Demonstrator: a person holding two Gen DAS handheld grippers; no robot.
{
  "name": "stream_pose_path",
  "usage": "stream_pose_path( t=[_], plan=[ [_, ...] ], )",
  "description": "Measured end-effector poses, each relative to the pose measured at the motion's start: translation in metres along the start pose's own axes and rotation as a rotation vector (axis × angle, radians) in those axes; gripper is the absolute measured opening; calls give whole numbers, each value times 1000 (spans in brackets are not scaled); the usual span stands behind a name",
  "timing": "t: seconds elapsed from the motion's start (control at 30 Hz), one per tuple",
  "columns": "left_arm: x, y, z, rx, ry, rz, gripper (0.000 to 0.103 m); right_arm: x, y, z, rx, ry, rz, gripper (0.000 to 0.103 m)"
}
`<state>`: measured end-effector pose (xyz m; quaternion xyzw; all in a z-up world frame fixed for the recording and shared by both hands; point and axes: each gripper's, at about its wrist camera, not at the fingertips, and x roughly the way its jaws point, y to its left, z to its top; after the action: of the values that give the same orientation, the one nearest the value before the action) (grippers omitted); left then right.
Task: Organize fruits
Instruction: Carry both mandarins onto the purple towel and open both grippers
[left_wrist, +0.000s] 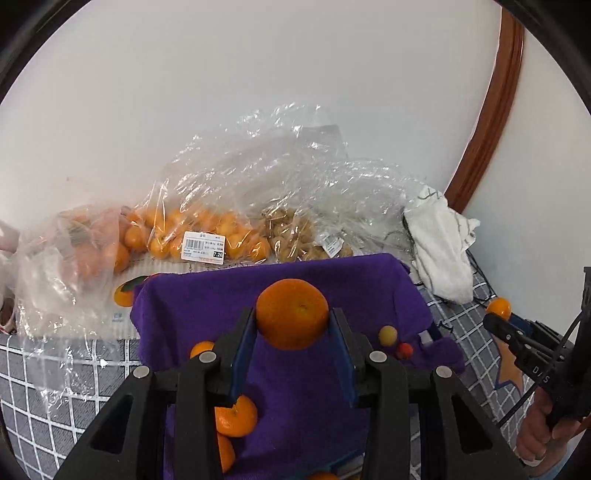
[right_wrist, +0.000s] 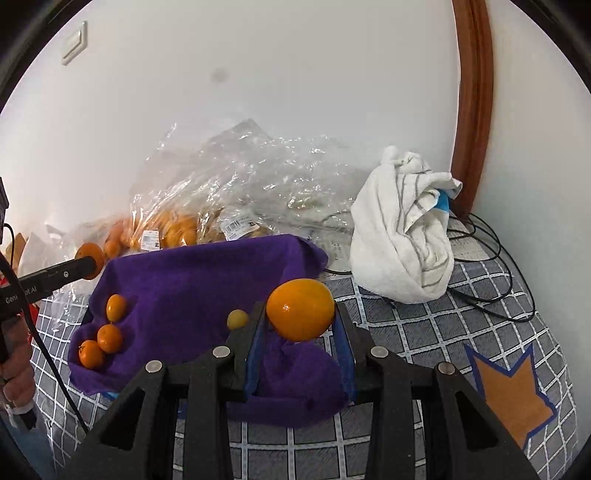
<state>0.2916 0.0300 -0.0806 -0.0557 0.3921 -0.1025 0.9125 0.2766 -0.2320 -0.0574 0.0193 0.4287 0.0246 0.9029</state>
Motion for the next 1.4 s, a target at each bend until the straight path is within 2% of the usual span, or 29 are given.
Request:
stream_pose_path(
  t=[0.37, 0.6, 0.7, 1.0, 1.13, 1.4],
  plan=[
    [17, 34, 3, -54, 29, 17, 38, 32, 9, -3, -18, 35, -8, 35],
    [17, 74, 13, -142, 28, 26, 38, 35, 12, 0, -21, 23, 8, 35],
    [18, 79, 13, -145, 29, 34, 38, 38, 14, 1, -29, 26, 5, 35],
    [23, 70, 10, -114, 41, 17, 38, 55, 23, 0, -54, 42, 14, 35],
    [36, 59, 5, -101, 81, -27, 38, 70, 29, -3, -70, 65, 32, 35],
    [58, 31, -7, -33, 168, -48, 38, 98, 34, -4, -97, 100, 36, 35]
  ],
)
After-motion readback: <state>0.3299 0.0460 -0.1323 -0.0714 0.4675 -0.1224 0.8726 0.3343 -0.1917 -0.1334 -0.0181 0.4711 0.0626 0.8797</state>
